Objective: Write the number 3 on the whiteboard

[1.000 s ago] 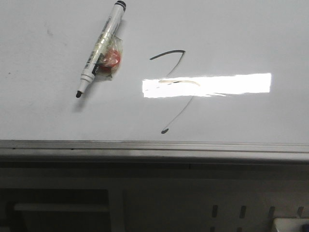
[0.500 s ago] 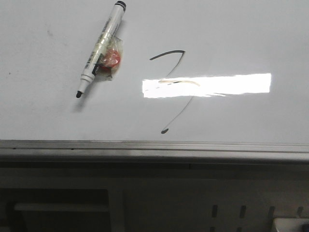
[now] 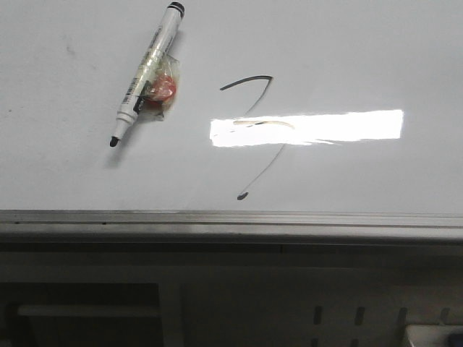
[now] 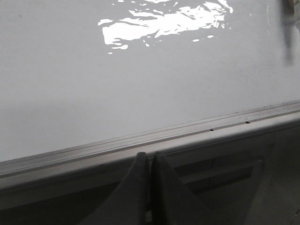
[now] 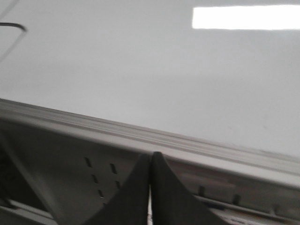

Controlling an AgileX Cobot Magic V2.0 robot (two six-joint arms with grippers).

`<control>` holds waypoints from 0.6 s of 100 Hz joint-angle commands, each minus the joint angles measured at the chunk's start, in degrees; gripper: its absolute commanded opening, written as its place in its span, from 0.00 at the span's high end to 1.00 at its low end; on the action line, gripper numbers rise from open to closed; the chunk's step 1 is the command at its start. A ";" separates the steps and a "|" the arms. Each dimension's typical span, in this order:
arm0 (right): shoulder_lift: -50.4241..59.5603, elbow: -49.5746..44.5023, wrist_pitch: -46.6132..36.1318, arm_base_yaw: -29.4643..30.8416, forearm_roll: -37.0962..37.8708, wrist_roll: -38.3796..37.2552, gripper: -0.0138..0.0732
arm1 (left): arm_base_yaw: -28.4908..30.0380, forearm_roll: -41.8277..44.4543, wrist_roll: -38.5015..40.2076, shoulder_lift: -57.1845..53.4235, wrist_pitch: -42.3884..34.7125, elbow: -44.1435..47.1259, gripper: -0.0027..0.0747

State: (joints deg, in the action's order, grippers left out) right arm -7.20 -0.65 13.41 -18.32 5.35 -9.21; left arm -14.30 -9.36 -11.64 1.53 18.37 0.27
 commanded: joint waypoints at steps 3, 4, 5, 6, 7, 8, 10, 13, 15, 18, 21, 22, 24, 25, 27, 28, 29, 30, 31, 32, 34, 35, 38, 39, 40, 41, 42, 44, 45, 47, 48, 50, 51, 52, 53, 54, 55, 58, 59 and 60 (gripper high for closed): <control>-0.54 -1.36 -5.45 4.52 1.67 -1.92 0.90 | 0.14 -0.35 0.62 0.58 -3.97 1.87 0.99; -0.54 -1.38 -5.55 4.82 1.67 -1.92 0.90 | 0.14 -0.35 0.62 0.58 -3.97 1.87 0.99; -0.54 -1.38 -5.18 4.94 1.67 -1.92 0.90 | 0.14 -0.35 0.62 0.58 -3.97 1.87 0.99; -0.54 -1.38 -4.02 5.15 1.67 -1.92 0.90 | 0.14 -0.35 0.62 0.58 -3.97 1.87 0.99; -0.54 -1.38 -3.45 5.24 1.79 -1.92 0.90 | 0.14 -0.35 0.62 0.58 -3.97 1.87 0.99; -0.44 -1.38 -3.01 5.37 1.79 -1.92 0.90 | 0.14 -0.35 0.62 0.58 -3.97 1.87 0.99; -0.44 -1.38 -2.28 5.48 1.90 -1.92 0.90 | 0.14 -0.35 0.62 0.58 -3.97 1.87 0.99; -0.44 -1.38 -1.00 5.57 1.90 -1.92 0.90 | 0.14 -0.35 0.62 0.58 -3.97 1.87 0.99; -0.30 -1.38 -0.44 5.57 2.03 -1.92 0.90 | 0.14 -0.45 0.62 0.58 -3.97 1.87 0.99; -0.07 -1.38 0.28 5.57 2.16 -1.92 0.90 | 0.14 -0.45 0.62 0.58 -3.97 1.87 0.99; 0.39 -1.38 0.41 5.57 2.16 -1.92 0.90 | 0.14 -0.45 0.62 0.58 -3.97 1.87 0.99; 0.65 -1.38 0.42 5.57 2.32 -1.92 0.90 | 0.14 -0.45 0.62 0.58 -3.97 1.87 0.99; 0.93 -1.38 0.56 5.57 2.49 -1.92 0.90 | 0.14 -0.45 0.62 0.58 -3.97 1.87 0.99; 1.21 -1.38 0.76 5.57 2.62 -1.92 0.90 | 0.14 -0.45 0.62 0.58 -3.97 1.87 0.99; 1.76 -1.38 1.04 5.57 2.76 -1.92 0.90 | 0.14 -0.45 0.62 0.58 -3.97 1.87 0.99; 1.95 -1.38 1.04 5.57 2.73 -1.92 0.90 | 0.14 -0.45 0.62 0.58 -3.97 1.87 0.99; 2.14 -1.38 1.22 5.57 2.73 -1.92 0.90 | 0.14 -0.45 0.62 0.58 -3.97 1.87 0.99; 2.57 -1.38 1.44 5.57 2.73 -1.92 0.90 | 0.14 -0.45 0.62 0.58 -3.97 1.87 0.99; 2.80 -1.38 1.55 5.57 2.73 -1.92 0.90 | 0.14 -0.45 0.62 0.58 -3.97 1.87 0.99; 3.23 -1.38 1.78 5.57 2.73 -1.92 0.90 | 0.14 -0.45 0.62 0.58 -3.97 1.87 0.99; 3.97 -1.38 2.20 5.57 2.73 -1.92 0.90 | 0.14 -0.45 0.62 0.58 -3.97 1.87 0.99; 4.22 -1.38 2.33 5.57 2.73 -1.92 0.90 | 0.14 -0.45 0.62 0.58 -3.97 1.87 0.99; 5.31 -1.38 2.90 5.57 2.73 -1.92 0.90 | 0.14 -0.45 0.62 0.58 -3.97 1.87 0.99; 5.91 -1.38 3.21 5.57 2.73 -1.92 0.90 | 0.14 -0.45 0.62 0.58 -3.97 1.87 0.99; 6.21 -1.38 3.39 5.57 2.84 -1.92 0.90 | 0.14 -0.45 0.62 0.58 -3.97 1.87 0.99; 6.85 -1.38 3.77 5.57 2.82 -1.92 0.90 | 0.14 -0.45 0.62 0.58 -3.97 1.87 0.99; 7.20 -1.38 3.95 5.57 2.82 -1.92 0.90 | 0.14 -0.45 0.62 0.58 -3.97 1.87 0.99; 8.17 -1.38 4.50 5.57 2.92 -1.92 0.90 | 0.14 -0.45 0.62 0.58 -3.97 1.87 0.99; 8.50 -1.38 4.63 5.57 3.02 -1.92 0.90 | 0.14 -0.45 0.62 0.58 -3.97 1.87 0.99; 8.95 -1.38 4.41 5.57 3.37 -1.92 0.90 | 0.14 -0.45 0.62 0.58 -3.97 1.87 0.99; 8.65 -1.38 4.20 5.57 3.53 -1.92 0.90 | 0.14 -0.45 0.62 0.58 -3.97 1.87 0.99; 8.65 -1.38 4.26 5.57 4.00 -1.92 0.90 | 0.14 -0.45 0.62 0.58 -3.97 1.87 0.99; 8.53 -1.38 4.37 5.57 4.16 -1.92 0.90 | 0.14 -0.45 0.62 0.58 -3.97 1.87 0.99; 8.42 -1.38 4.38 5.57 4.27 -1.92 0.90 | 0.14 -0.45 0.62 0.58 -3.97 1.87 0.99; 8.42 -1.38 4.38 5.57 4.27 -1.92 0.90 | 0.14 -0.56 0.62 0.58 -3.97 1.87 0.99; 8.42 -1.38 4.38 5.60 4.27 -1.92 0.90 | 0.14 -0.54 0.62 0.58 -3.97 1.87 0.99; 8.63 -1.38 4.28 5.60 4.27 -1.92 0.90 | 0.14 -0.54 0.62 0.58 -3.97 1.87 0.99; 8.60 -1.38 4.27 5.60 4.27 -1.92 0.90 | 0.14 -0.54 0.62 0.58 -3.97 1.87 0.99; 8.60 -1.38 4.27 5.60 4.27 -1.92 0.90 | 0.14 -0.54 0.62 0.58 -3.97 1.87 0.99; 8.60 -1.38 4.27 5.60 4.27 -1.92 0.90 | 0.14 -0.54 0.62 0.58 -3.97 1.87 0.99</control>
